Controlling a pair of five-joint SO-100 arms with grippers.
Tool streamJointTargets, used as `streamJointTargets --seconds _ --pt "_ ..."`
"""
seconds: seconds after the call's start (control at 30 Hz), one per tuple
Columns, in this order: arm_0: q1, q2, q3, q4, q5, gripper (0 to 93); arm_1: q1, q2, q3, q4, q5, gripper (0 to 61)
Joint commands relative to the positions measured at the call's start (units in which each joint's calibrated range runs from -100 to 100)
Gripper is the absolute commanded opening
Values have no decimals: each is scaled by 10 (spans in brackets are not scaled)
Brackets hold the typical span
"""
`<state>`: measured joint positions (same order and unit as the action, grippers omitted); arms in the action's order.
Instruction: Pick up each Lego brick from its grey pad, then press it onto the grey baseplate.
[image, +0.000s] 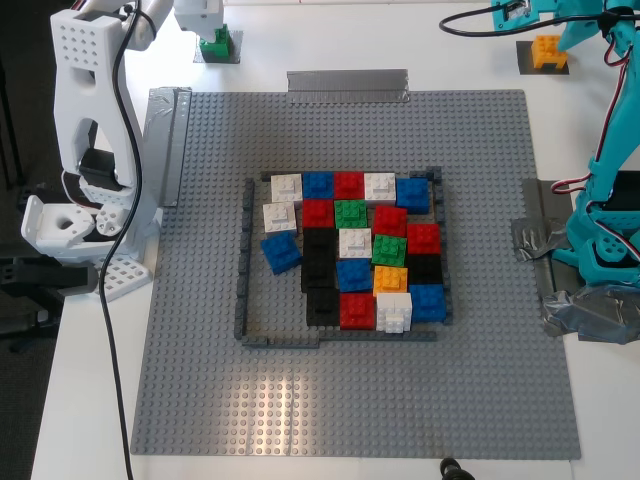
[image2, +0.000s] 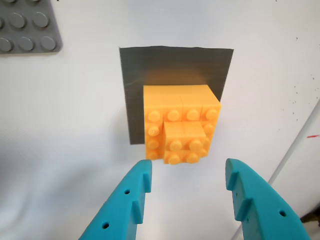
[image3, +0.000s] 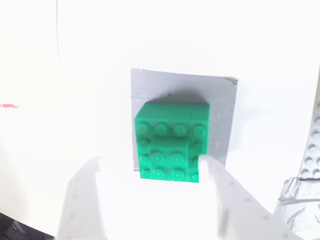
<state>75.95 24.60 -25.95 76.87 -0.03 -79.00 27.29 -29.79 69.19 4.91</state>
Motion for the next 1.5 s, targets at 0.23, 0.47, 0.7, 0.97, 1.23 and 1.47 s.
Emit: streamJointTargets --seconds 0.23,0.47,0.7,0.97,1.23,1.47 --pt "4 6 -28 -8 -2 167 3 -2 -48 -13 0 238" --pt "5 16 -49 -7 -5 166 3 4 -35 -15 1 235" --pt "5 16 -46 -4 -9 159 4 -3 -30 -20 9 139" --pt "11 16 -44 -3 -12 159 5 -22 -15 -25 23 40" --pt "10 16 -43 0 -10 159 5 -74 -84 34 30 3" --pt "7 16 -31 3 -7 159 18 -196 -53 90 28 3"
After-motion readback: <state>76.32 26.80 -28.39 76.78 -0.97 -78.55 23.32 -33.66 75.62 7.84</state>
